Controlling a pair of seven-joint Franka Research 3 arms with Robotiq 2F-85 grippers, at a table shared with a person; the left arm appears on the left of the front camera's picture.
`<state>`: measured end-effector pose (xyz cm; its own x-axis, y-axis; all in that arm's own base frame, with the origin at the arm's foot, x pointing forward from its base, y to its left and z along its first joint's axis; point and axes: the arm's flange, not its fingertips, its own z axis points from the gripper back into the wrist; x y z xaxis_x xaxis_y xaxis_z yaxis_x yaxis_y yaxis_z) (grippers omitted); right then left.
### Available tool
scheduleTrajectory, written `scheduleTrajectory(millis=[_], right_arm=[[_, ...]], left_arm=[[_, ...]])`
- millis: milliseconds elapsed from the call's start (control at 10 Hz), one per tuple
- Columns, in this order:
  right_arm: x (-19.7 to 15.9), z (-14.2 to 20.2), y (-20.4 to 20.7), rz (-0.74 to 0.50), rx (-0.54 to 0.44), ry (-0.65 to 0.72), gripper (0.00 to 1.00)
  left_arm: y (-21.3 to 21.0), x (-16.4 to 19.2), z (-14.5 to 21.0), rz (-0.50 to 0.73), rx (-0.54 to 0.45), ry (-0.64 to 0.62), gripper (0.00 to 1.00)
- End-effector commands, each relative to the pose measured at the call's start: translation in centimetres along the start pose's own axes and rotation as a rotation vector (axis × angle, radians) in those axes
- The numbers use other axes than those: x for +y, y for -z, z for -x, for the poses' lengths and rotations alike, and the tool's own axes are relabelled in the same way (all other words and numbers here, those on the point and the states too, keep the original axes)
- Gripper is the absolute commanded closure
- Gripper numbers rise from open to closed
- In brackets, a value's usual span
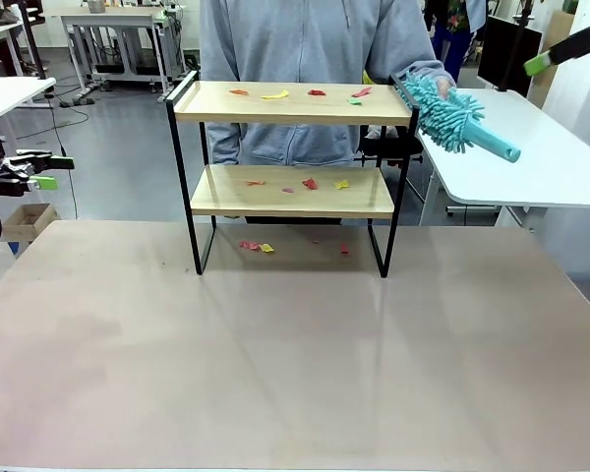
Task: Clean the shelf.
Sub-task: Pick up the Duster handed by the human.
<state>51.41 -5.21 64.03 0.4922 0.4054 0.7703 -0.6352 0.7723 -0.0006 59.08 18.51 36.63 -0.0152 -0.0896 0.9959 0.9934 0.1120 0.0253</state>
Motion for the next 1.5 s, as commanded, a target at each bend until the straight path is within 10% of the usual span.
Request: scheduleTrajectory(millis=[0,700,1400], right_arm=[[2.5,0.3,0.3,0.063,0.132,0.063,0.00],[1.6,0.4,0.5,0.042,0.090,0.038,0.00],[11.4,0.3,5.1,0.273,0.264,0.247,0.00]], left_arm=[[0.0,0.0,-0.2,0.001,0.000,0.004,0.00],[0.0,0.0,-0.2,0.001,0.000,0.004,0.00],[0.0,0.0,-0.2,0.001,0.000,0.004,0.00]])
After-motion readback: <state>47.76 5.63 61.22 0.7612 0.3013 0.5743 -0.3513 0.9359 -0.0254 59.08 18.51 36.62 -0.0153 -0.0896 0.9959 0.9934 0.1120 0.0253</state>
